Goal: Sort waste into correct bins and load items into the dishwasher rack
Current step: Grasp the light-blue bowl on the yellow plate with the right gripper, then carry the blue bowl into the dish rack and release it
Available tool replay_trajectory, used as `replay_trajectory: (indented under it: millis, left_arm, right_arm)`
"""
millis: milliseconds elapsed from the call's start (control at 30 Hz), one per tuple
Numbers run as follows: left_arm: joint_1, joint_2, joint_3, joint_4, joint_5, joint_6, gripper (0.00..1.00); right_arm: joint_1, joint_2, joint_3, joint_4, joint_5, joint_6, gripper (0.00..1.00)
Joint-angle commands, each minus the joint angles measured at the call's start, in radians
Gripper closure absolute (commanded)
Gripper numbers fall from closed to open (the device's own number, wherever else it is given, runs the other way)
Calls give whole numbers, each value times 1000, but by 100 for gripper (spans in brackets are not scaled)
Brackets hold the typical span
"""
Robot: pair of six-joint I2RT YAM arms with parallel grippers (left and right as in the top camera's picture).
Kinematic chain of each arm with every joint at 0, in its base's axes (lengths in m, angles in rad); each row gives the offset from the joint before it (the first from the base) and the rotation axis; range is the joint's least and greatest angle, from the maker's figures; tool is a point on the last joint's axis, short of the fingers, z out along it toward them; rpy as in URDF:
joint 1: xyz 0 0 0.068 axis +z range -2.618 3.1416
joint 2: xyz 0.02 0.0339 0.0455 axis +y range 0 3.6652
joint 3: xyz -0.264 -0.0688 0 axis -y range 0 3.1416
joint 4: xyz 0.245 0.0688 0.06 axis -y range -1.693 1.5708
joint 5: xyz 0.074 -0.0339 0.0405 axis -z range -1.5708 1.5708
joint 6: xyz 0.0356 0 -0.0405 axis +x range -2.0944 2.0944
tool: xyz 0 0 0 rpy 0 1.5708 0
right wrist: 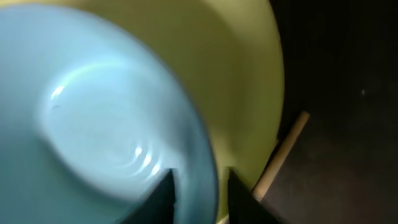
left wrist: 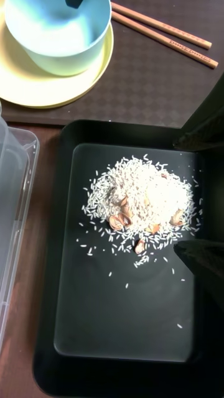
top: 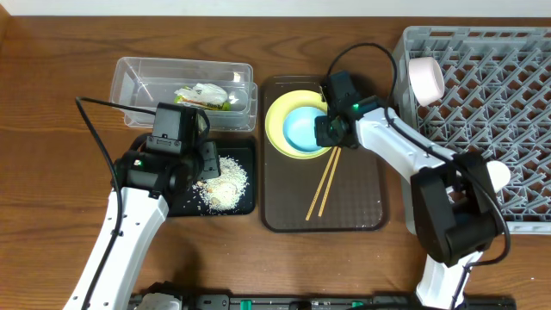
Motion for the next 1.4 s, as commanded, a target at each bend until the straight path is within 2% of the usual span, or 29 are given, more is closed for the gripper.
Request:
replay_trajectory:
  millis: [0,67,200,333,467,600,700,900,1100,1367]
  left_arm:
    - [4,-2,10,-3,-12,12,50]
    - [4,-2,10,-3,-12,12,50]
    - [4,-2,10,-3,-12,12,50]
    - [4,-2,10,-3,-12,12,50]
    - [4,-2,10,-3,-12,12,50]
    - [4,-2,10,-3,-12,12,50]
    - [4,-2,10,-3,-12,12,51]
    - [4,-2,10,-3,-12,12,50]
    - [4,-2,10,-3,-12,12,50]
    - [4,-2,10,-3,-12,12,50]
  right_arm:
    - [9,-8,-2,13,29,37,93]
    - [2,-28,2,14,42,37,99]
    - [-26,-120,12,14,103,20,99]
    - [-77,-259,16,29,270,-34,99]
    - [-152,-376,16,103,480,-190,99]
    - [-241,-420,16,240,650,-455,99]
    - [-307,-414,16,355,694,-711,99]
    - [-453,-356,16,562,717,-1005,99]
    - [-545,-243,16,785,838,-1072,99]
    - [-599,-56,16,991,865,-1233,99]
